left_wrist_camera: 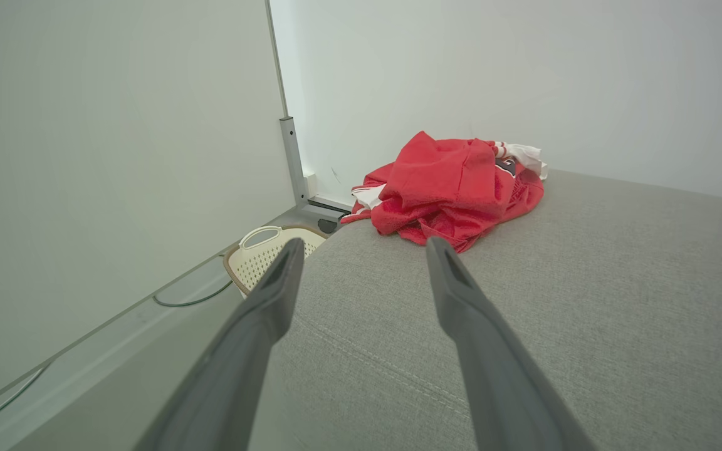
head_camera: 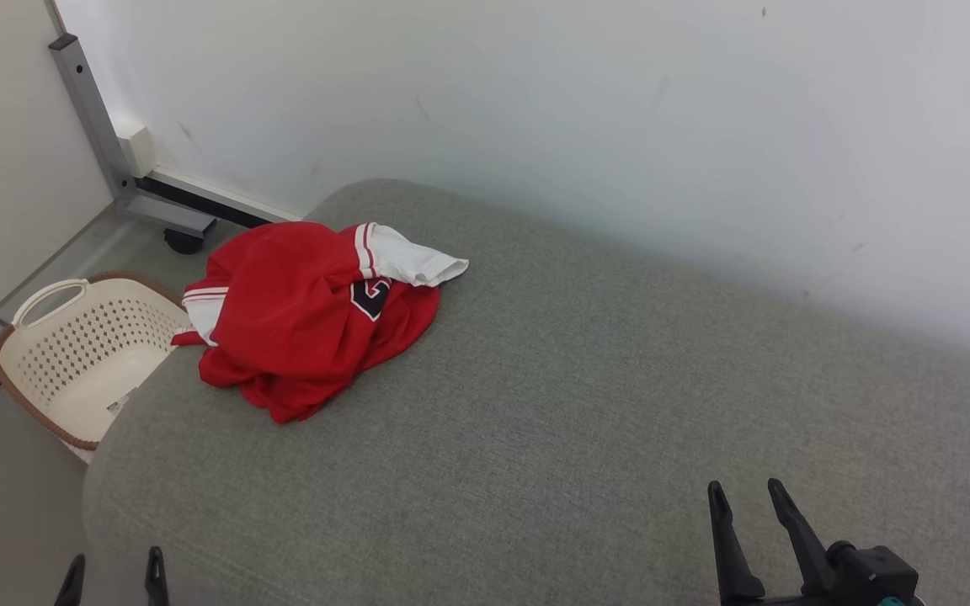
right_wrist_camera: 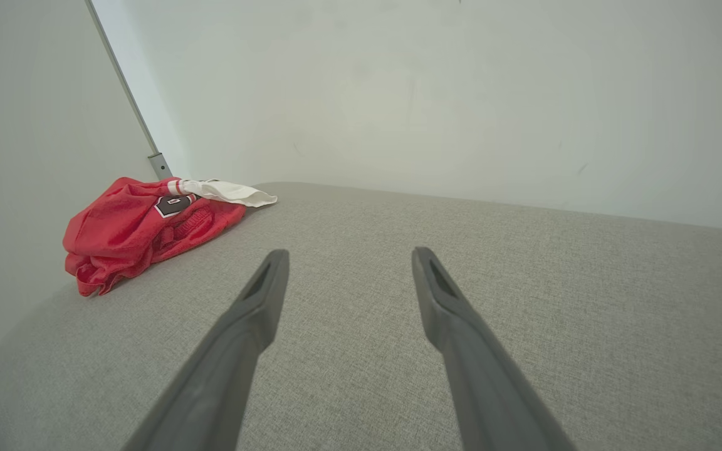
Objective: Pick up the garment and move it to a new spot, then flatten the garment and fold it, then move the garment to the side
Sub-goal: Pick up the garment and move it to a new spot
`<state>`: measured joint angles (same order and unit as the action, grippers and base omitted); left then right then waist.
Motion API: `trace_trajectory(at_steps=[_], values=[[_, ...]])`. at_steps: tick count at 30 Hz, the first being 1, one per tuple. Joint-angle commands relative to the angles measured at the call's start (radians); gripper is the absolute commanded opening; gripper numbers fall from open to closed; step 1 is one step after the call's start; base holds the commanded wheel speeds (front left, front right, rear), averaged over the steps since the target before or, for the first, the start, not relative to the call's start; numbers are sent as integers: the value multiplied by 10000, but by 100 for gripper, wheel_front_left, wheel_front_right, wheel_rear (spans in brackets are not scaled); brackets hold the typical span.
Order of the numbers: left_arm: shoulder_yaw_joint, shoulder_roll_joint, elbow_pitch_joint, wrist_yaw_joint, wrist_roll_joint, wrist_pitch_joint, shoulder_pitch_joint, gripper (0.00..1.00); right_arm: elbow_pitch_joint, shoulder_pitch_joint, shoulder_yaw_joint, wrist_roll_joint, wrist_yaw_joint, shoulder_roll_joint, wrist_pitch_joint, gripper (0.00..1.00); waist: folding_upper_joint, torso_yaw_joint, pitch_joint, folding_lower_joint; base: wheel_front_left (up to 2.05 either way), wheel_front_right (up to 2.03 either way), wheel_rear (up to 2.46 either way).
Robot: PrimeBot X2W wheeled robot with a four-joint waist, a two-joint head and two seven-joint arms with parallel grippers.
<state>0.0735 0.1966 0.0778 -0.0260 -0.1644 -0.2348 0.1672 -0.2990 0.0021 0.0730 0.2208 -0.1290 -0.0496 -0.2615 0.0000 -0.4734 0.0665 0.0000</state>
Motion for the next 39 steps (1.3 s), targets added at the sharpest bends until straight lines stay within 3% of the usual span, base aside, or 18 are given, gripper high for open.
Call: trace_trajectory(at_steps=[1,6,12,18,28,39], values=[[34,7,-58,66,-44,18,183,100,10,93,19,33,-35,-12,-31,100,0,33,-15,0,0,0,0],[265,-115,-203,273,-318,-11,-212,100,33,-93,132,4,-35,-11,-29,100,0,334,-163,0,0,0,0],[446,243,-223,40,-747,296,-1512,100,139,-660,555,-173,-35,-14,-31,100,0,1226,-766,0,0,0,0],[502,923,362,-389,-1198,781,-3856,100,449,-1474,763,-383,-35,-15,-29,100,0,2327,-1760,0,0,0,0],[496,2562,2120,-862,-1879,2280,-7287,100,1173,-2360,1112,-183,-35,-14,-29,100,0,4189,-3214,0,0,0,0],[-94,3638,4261,-1002,-2159,3546,-8670,100,1381,-2596,1212,-6,-34,-11,-29,100,0,5059,-3766,0,0,0,0]])
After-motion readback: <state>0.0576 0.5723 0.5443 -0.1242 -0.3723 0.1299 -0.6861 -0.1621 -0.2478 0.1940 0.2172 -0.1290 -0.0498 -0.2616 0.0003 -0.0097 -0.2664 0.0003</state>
